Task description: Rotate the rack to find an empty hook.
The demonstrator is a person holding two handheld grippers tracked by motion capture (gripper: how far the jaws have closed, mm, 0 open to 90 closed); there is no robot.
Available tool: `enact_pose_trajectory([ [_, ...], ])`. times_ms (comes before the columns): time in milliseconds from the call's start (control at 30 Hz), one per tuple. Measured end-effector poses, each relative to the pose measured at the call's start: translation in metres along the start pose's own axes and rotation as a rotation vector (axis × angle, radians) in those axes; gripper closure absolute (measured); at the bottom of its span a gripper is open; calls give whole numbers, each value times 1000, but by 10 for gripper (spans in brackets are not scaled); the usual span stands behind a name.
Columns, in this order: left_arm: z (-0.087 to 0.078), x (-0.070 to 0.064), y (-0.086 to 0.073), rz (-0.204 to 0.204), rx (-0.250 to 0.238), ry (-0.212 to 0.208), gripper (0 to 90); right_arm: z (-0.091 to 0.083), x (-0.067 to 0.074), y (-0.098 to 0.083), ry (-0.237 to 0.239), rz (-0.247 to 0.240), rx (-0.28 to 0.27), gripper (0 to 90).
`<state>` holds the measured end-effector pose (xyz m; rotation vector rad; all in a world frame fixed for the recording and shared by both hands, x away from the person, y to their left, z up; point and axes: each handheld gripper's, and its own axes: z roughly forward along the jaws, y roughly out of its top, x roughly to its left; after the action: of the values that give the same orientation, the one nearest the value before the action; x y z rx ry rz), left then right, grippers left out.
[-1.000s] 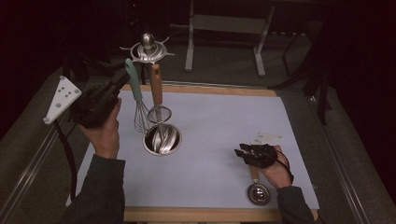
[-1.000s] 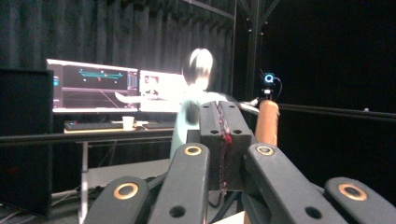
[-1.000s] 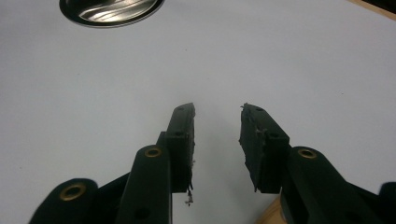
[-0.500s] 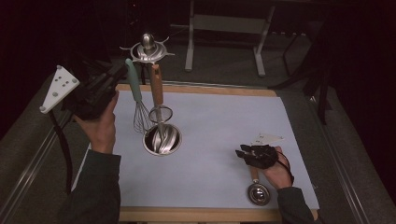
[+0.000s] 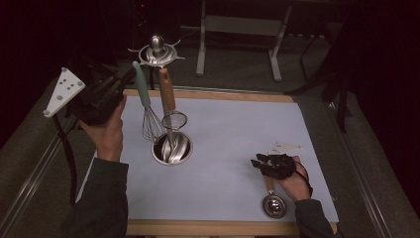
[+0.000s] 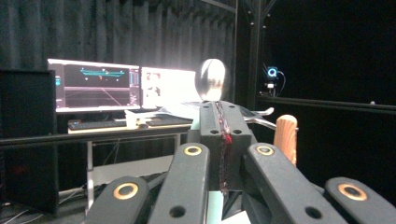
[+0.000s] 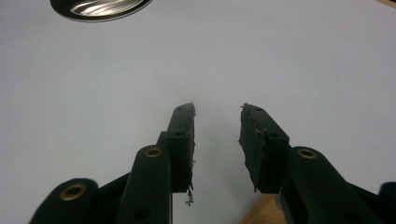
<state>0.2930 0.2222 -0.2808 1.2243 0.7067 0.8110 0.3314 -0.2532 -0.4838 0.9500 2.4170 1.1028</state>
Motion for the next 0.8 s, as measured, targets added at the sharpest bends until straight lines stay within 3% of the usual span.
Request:
enact_pose_trajectory([
  [800, 10, 22, 3, -56, 23, 58, 900, 1, -3, -2, 0, 5, 3, 643],
])
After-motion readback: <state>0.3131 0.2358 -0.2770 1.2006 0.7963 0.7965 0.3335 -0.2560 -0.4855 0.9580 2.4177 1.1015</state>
